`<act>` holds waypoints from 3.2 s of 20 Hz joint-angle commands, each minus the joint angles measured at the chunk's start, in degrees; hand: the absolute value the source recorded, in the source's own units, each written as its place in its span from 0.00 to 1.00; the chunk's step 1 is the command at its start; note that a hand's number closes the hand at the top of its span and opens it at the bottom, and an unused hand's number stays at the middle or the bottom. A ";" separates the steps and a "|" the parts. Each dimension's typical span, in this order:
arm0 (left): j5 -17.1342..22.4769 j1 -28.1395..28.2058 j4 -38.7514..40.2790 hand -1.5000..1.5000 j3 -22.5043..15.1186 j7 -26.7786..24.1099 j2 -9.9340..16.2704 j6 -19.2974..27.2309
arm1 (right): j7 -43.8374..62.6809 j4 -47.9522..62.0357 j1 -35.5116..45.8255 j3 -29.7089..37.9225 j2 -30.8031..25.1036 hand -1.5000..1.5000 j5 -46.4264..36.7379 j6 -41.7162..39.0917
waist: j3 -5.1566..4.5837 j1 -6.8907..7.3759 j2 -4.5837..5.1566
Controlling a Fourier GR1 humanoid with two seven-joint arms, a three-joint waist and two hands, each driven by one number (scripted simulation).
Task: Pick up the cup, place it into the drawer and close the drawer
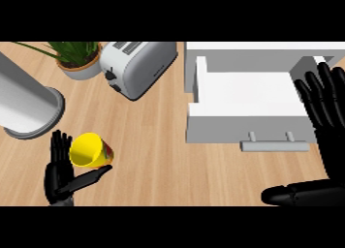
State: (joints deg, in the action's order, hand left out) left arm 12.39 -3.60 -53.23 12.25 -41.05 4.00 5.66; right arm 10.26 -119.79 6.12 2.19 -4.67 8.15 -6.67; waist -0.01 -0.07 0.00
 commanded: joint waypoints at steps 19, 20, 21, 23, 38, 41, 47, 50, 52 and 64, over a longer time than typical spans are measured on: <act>6.57 -7.87 12.92 0.00 1.16 -4.99 1.51 -13.29 | 0.89 -4.61 -3.89 -1.64 1.18 0.00 -0.57 -0.03 | 0.01 -0.05 -0.06; 6.57 -7.78 17.23 0.00 1.89 -10.64 1.11 -15.84 | 2.48 -0.15 2.26 2.81 -1.13 0.00 2.20 0.05 | -0.02 -0.02 0.05; 7.01 -9.00 16.56 0.00 1.70 -8.75 1.56 -16.46 | 0.79 -2.01 -2.27 0.78 0.19 0.00 1.76 -0.82 | -0.01 -0.12 0.01; 7.29 -13.90 23.94 0.00 3.68 -10.97 3.69 -17.55 | 0.43 2.89 2.67 3.33 -1.71 0.00 2.50 -1.39 | -0.03 -0.19 0.11; 2.98 -15.16 25.74 1.00 -0.49 -18.23 4.99 -23.21 | 0.18 -1.43 -1.47 1.05 0.03 0.00 0.35 -0.33 | -0.03 -0.32 0.06; 3.38 -16.05 23.99 1.00 0.21 -20.03 4.21 -19.89 | 1.68 -1.67 -0.25 1.09 -0.02 0.00 1.30 -0.14 | -0.02 -0.20 0.04; 4.20 -14.58 13.83 1.00 -1.73 -16.07 4.48 -22.20 | 1.18 -0.81 0.07 2.98 -1.31 0.00 2.06 -0.89 | 0.05 0.40 -0.22; 3.89 -10.83 7.13 1.00 -4.39 -15.08 3.18 -23.17 | -0.26 -1.75 -3.84 -0.80 1.27 0.00 -0.94 -0.24 | 0.05 0.42 -0.23; 2.93 -9.73 -0.46 1.00 -7.22 -10.14 2.46 -20.64 | -2.09 2.23 -1.41 1.38 -0.01 0.00 -0.87 -0.77 | 0.09 0.77 -0.25; 6.06 -18.73 -25.87 1.00 -12.30 19.26 -2.11 -8.61 | -1.34 0.55 -2.47 1.31 -0.07 0.00 0.41 -1.54 | 0.05 0.03 -0.12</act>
State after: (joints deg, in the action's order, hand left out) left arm 17.80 -17.69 -73.89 0.79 -29.64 3.29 -7.05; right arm 10.33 -119.43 4.87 4.42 -5.30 9.64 -7.94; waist 0.05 0.26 -0.21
